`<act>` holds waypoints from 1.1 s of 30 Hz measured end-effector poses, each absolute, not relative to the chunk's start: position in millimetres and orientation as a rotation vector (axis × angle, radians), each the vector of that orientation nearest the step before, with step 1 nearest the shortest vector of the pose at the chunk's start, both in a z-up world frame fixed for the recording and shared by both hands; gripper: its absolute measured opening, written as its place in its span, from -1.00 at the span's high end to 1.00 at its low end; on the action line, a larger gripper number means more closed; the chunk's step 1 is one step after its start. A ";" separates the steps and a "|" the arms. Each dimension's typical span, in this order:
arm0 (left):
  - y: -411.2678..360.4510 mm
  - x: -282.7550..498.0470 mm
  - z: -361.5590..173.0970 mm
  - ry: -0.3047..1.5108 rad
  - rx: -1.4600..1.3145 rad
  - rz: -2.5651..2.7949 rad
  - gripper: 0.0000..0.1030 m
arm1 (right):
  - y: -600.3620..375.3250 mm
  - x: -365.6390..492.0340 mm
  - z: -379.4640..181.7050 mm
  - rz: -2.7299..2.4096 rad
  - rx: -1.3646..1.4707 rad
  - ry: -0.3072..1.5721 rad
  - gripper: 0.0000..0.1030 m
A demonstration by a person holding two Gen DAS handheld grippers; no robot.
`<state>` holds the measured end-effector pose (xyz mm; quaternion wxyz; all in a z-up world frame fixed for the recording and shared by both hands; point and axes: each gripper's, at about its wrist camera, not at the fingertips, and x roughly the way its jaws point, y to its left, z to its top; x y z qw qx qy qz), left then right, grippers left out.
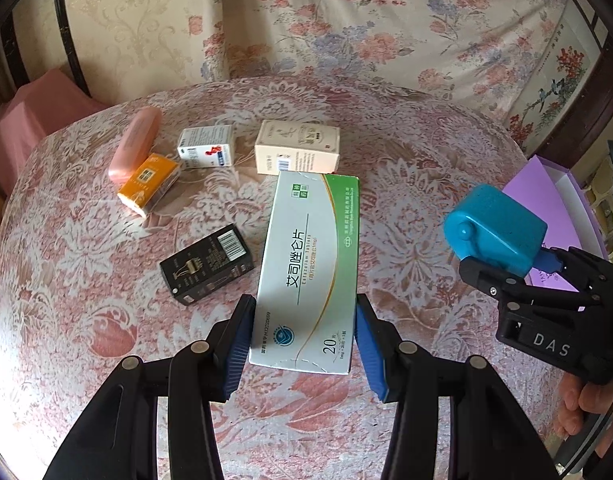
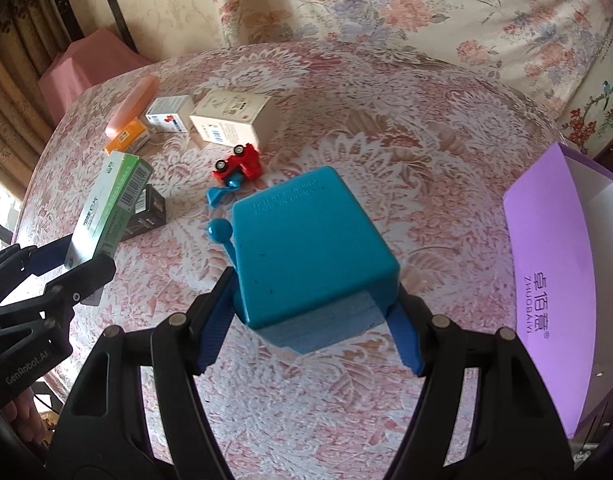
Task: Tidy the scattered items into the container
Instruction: 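Lift the white-green box and blue toy and carry them toward the purple box, then hold the white-green box and blue toy above the purple box's opening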
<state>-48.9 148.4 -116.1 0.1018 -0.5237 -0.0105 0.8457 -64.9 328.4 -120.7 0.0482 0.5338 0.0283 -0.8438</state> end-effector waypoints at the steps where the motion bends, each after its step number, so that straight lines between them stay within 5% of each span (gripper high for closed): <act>1: 150.6 -49.4 -115.3 -0.026 -1.543 2.495 0.06 | 330.6 -64.5 -120.0 -2.576 1.628 0.083 -0.39; 33: 221.4 -58.7 -88.9 0.091 -1.431 2.435 0.05 | 399.4 -55.8 -93.1 -2.694 1.618 -0.045 -0.39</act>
